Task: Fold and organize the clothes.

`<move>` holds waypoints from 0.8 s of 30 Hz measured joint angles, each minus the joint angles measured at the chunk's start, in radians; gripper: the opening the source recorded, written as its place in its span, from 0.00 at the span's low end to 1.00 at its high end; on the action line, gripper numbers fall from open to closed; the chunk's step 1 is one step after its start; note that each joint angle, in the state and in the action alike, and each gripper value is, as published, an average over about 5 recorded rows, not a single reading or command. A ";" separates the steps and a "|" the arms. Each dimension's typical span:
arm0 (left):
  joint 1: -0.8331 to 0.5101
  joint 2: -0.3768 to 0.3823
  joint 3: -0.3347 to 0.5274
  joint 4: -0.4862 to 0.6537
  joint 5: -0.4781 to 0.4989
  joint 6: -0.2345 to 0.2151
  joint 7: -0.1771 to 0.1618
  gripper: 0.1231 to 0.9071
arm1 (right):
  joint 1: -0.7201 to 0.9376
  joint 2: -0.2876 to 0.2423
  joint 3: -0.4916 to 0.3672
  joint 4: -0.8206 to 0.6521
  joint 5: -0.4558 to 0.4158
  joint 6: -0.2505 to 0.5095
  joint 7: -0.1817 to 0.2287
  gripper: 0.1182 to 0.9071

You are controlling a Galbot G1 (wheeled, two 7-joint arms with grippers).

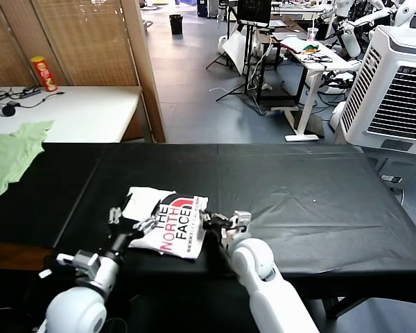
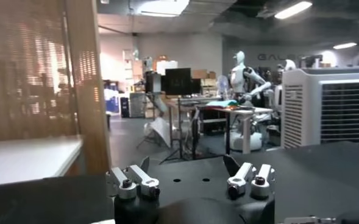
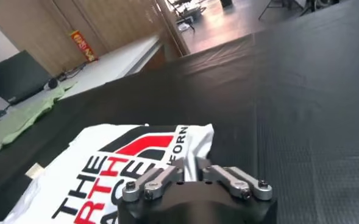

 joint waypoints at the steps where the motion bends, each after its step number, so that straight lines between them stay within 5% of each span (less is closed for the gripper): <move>1: 0.008 -0.002 -0.008 -0.002 0.000 -0.004 0.000 0.86 | 0.001 -0.001 0.002 -0.001 -0.001 0.000 -0.002 0.05; 13: 0.079 -0.021 -0.098 0.005 -0.014 -0.035 -0.001 0.86 | 0.025 -0.117 0.103 0.033 -0.139 -0.063 -0.028 0.03; 18: 0.095 -0.024 -0.115 0.005 -0.035 -0.052 -0.014 0.86 | -0.028 -0.164 0.128 0.103 -0.183 -0.033 -0.032 0.32; 24: 0.116 -0.033 -0.114 -0.002 -0.038 -0.039 -0.043 0.86 | -0.166 -0.208 0.180 0.238 -0.268 0.097 -0.048 0.70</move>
